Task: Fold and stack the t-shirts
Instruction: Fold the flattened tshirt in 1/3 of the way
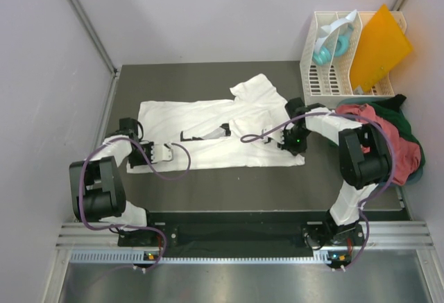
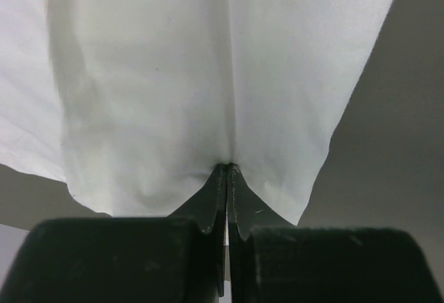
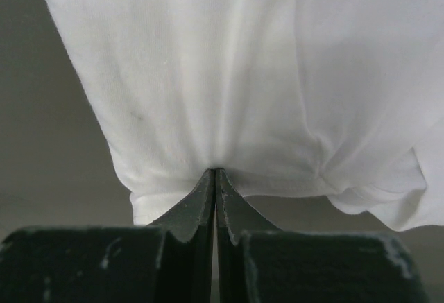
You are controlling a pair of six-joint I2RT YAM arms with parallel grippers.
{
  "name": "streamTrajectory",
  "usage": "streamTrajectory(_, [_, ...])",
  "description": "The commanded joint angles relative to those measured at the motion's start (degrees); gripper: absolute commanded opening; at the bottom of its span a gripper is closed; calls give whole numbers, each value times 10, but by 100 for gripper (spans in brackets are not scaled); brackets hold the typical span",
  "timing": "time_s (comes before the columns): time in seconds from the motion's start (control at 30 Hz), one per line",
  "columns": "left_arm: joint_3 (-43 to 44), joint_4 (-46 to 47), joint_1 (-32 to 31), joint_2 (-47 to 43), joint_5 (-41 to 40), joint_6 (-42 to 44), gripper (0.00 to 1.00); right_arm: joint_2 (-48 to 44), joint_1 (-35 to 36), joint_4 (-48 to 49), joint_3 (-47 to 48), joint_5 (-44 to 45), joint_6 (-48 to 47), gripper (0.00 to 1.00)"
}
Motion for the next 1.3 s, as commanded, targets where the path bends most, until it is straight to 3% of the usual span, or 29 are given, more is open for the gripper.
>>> streamTrajectory(0.0, [-30,71,9,45,-50,18,0,18,-16,4,7,49,-25,0])
streamTrajectory(0.13, [-34,65,10,38,-52,16,0,19,-17,6,7,54,-28,1])
streamTrajectory(0.2, [-32,63,9,27,-42,1,0,17,-17,-5,21,46,-24,9])
streamTrajectory(0.23, [-25,60,9,13,-36,-7,0,13,-16,-16,29,33,-18,20])
streamTrajectory(0.33, [-5,50,11,-17,-8,-35,24,-3,-15,-42,77,-3,-11,43])
streamTrajectory(0.37, [1,44,13,-26,11,-40,33,-6,-16,-49,87,-12,-9,46])
streamTrajectory(0.43, [18,25,13,-52,27,-48,38,-14,-15,-75,121,-35,-2,50])
streamTrajectory(0.53, [32,6,13,-94,57,-47,53,-32,-11,-102,148,-61,7,55])
streamTrajectory(0.67, [12,-1,12,-162,97,-17,56,-78,9,-76,109,-55,7,58])
streamTrajectory(0.77, [-73,40,12,-241,138,45,57,-117,39,-21,37,-32,4,60])
streamTrajectory(0.87, [-163,64,11,-326,173,105,68,-145,71,12,-23,-11,0,63])
streamTrajectory(1.0, [-233,9,11,-396,189,160,68,-160,108,51,-76,2,21,63])
streamTrajectory(1.27, [-280,85,11,-377,175,153,65,-132,145,132,-120,45,44,66])
